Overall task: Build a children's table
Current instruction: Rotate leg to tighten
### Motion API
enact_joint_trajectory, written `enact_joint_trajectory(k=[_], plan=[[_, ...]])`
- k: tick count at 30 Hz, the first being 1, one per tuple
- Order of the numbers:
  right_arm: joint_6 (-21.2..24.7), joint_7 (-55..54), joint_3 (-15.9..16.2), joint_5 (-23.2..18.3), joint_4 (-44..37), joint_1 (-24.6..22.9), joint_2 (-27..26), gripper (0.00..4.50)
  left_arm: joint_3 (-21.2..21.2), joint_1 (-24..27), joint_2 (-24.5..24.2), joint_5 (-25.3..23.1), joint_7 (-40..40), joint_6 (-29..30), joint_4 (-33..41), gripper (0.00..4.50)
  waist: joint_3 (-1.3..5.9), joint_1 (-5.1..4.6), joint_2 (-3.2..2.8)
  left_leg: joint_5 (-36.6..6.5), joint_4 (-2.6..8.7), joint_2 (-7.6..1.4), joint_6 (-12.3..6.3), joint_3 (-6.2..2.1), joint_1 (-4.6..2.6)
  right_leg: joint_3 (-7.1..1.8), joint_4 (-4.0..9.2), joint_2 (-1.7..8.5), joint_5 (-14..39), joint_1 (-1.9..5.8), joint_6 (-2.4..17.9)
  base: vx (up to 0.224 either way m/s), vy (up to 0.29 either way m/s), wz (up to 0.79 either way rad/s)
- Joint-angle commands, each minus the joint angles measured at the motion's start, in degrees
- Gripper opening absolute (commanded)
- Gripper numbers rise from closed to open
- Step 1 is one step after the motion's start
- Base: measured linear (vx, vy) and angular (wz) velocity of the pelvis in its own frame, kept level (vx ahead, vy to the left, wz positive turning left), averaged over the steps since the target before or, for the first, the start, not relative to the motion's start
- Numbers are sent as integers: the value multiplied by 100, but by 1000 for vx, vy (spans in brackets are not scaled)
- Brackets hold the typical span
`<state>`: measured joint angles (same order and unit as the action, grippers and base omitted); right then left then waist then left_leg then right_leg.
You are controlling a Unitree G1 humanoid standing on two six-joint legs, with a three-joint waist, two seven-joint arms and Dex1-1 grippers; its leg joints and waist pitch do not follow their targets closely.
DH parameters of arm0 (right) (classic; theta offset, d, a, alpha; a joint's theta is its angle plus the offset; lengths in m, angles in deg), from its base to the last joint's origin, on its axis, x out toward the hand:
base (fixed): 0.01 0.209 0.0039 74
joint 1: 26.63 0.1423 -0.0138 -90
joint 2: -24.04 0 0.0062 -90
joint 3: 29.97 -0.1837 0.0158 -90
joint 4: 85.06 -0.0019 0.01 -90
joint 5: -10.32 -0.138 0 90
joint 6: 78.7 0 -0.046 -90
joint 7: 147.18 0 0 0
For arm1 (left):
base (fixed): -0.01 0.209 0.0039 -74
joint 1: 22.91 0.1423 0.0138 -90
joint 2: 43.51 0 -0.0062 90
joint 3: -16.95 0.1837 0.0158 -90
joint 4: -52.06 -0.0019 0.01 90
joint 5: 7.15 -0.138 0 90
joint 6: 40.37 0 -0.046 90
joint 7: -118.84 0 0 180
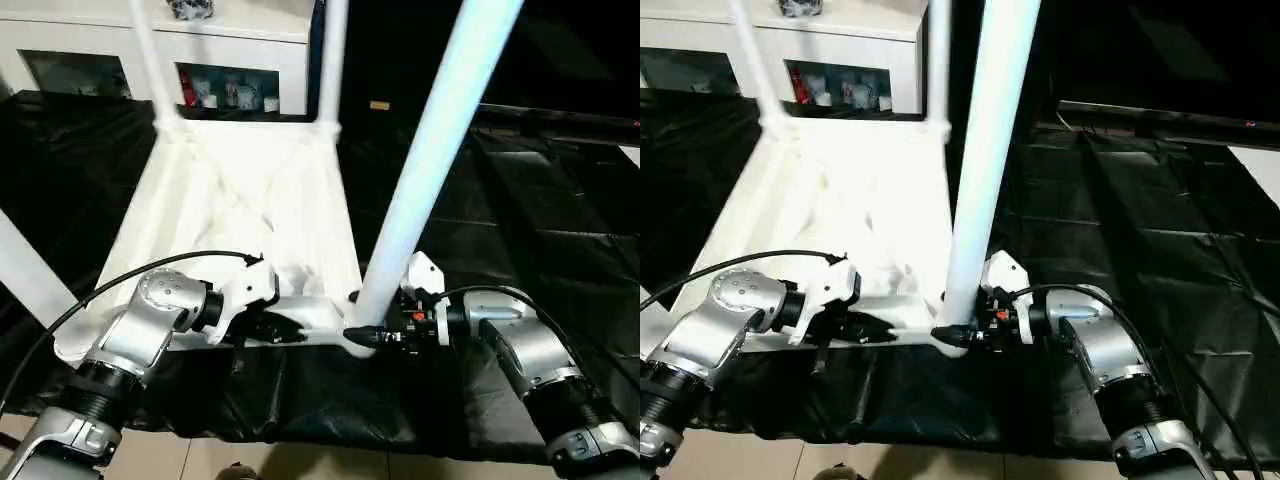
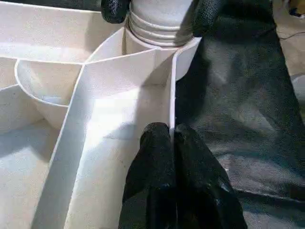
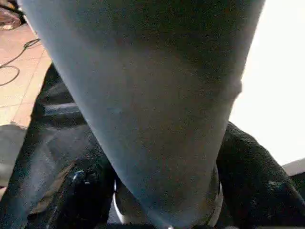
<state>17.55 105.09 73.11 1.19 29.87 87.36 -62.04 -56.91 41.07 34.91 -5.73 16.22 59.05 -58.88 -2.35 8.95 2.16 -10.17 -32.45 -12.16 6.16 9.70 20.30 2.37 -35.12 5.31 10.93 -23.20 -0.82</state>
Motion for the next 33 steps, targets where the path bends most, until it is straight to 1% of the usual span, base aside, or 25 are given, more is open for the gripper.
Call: enact_joint_trajectory(k=[1,6,7,8,10,11,12,13,15,16,17,19,20,21,22,23,24,25,26,27,28,29,30,31,33], plan=[[5,410,308,-62,-252,-101,-11,270,-24,-203,49,112,-49,-113,-93,0,319,-9,33,-1084,350,-65,-297,66,-19,-153,339,206,767,264,1271,0,0,0],[98,404,304,-116,-331,-147,-35,250,-70,-204,83,157,-98,-131,-134,0,316,22,40,-1067,356,-71,-274,61,-15,-153,336,210,813,267,1230,0,0,0],[132,377,285,-144,-346,-173,-63,249,-94,-188,121,161,-176,-116,-114,0,318,23,51,-1056,353,-71,-277,65,-16,-154,335,208,797,265,1228,0,0,0],[164,257,225,-197,-338,-220,-147,249,-135,-163,208,164,-342,-61,-75,0,320,39,61,-1030,349,-73,-281,67,-16,-154,331,212,763,264,1238,0,0,0],[172,95,150,-239,-303,-246,-246,248,-168,-158,295,135,-539,-20,-66,0,319,44,53,-1029,351,-71,-278,64,-15,-153,330,212,768,262,1239,0,0,0],[132,-189,52,-229,-210,-244,-384,248,-213,-168,415,83,-825,69,-68,0,315,44,73,-1049,350,-67,-271,68,-14,-156,341,213,809,260,1224,0,0,0],[132,-189,52,-229,-210,-244,-384,248,-213,-168,415,83,-825,69,-68,0,307,39,63,-1103,360,-65,-229,61,-15,-158,349,223,924,253,1208,0,0,0],[98,-696,-79,-157,-30,-219,-602,247,-270,-195,618,-9,-1269,151,-93,0,289,16,66,-1211,382,-68,-172,57,-9,-163,383,230,1155,246,1155,0,0,0],[104,-898,-120,-112,41,-206,-682,247,-286,-207,698,-44,-1426,163,-105,0,291,15,75,-1327,397,-61,-98,40,-15,-155,410,247,1456,262,1052,0,0,0],[53,-1233,-154,-1,155,-193,-805,247,-282,-223,810,-132,-1664,193,-123,0,286,-7,92,-1389,406,-58,-66,39,-17,-161,428,244,1620,255,964,0,0,0],[42,-1812,-216,181,348,-164,-1008,247,-268,-239,984,-255,-1990,267,-128,0,256,-56,92,-1531,434,-54,-5,29,-13,-157,474,247,1991,230,840,0,0,0],[81,-2315,-276,313,516,-131,-1203,247,-225,-229,1157,-347,-2238,411,-66,0,269,-87,94,-1577,439,-49,41,16,-10,-155,489,257,2219,240,751,0,0,0],[131,-2683,-341,380,624,-93,-1353,247,-201,-231,1276,-400,-2411,502,-36,0,274,-114,95,-1514,442,-50,47,12,-2,-160,497,254,2192,238,692,0,0,0],[185,-2931,-392,417,693,-65,-1457,247,-181,-230,1351,-425,-2516,568,-9,0,274,-114,95,-1514,442,-50,47,12,-2,-160,497,254,2192,238,692,0,0,0],[185,-2931,-392,417,693,-65,-1457,247,-181,-230,1351,-425,-2516,568,-9,0,274,-121,92,-1518,440,-43,45,16,-8,-165,503,250,2191,221,678,0,0,0],[320,-3695,-516,531,925,66,-1793,247,-100,-222,1588,-520,-2803,710,63,0,278,-138,69,-1539,446,-45,40,8,-15,-164,501,246,2179,218,683,0,0,0],[361,-4028,-559,585,1032,130,-1944,247,-60,-214,1694,-564,-2912,763,96,0,272,-184,74,-1528,456,-38,89,11,-9,-166,505,236,2136,203,699,0,0,0],[369,-4364,-601,610,1157,217,-2138,247,-31,-213,1846,-594,-3061,814,113,0,278,-200,66,-1537,460,-35,112,2,-6,-157,501,238,2146,218,699,0,0,0],[360,-4421,-608,612,1180,235,-2178,247,-27,-215,1878,-600,-3097,824,113,0,286,-230,67,-1581,451,-31,113,5,-10,-157,506,232,2120,210,692,0,0,0],[326,-4481,-617,611,1215,260,-2233,247,-29,-218,1924,-613,-3158,840,110,0,286,-233,70,-1602,448,-31,88,6,-17,-156,510,225,2096,210,684,0,0,0],[191,-4546,-575,670,1241,296,-2299,247,4,-220,1971,-636,-3164,821,103,0,295,-224,62,-1596,438,-30,21,14,-20,-164,512,225,2003,203,675,0,0,0],[-57,-4565,-489,779,1278,338,-2351,282,21,-222,2030,-673,-3193,831,114,0,306,-225,61,-1537,436,-24,-13,14,2,-166,501,226,1900,215,682,0,0,0],[-102,-4573,-475,801,1287,346,-2361,303,24,-222,2040,-681,-3201,837,119,0,316,-223,61,-1433,430,-26,-40,20,6,-164,489,218,1717,223,702,0,0,0],[-124,-4441,-497,728,1245,342,-2396,317,14,-227,2055,-652,-3168,866,144,0,312,-219,55,-1393,425,-25,-75,26,8,-165,478,211,1582,224,743,0,0,0],[-105,-4299,-542,635,1200,325,-2385,326,13,-215,2014,-630,-3090,838,182,0,313,-224,53,-1346,426,-21,-91,29,22,-162,468,200,1487,237,767,0,0,0]])
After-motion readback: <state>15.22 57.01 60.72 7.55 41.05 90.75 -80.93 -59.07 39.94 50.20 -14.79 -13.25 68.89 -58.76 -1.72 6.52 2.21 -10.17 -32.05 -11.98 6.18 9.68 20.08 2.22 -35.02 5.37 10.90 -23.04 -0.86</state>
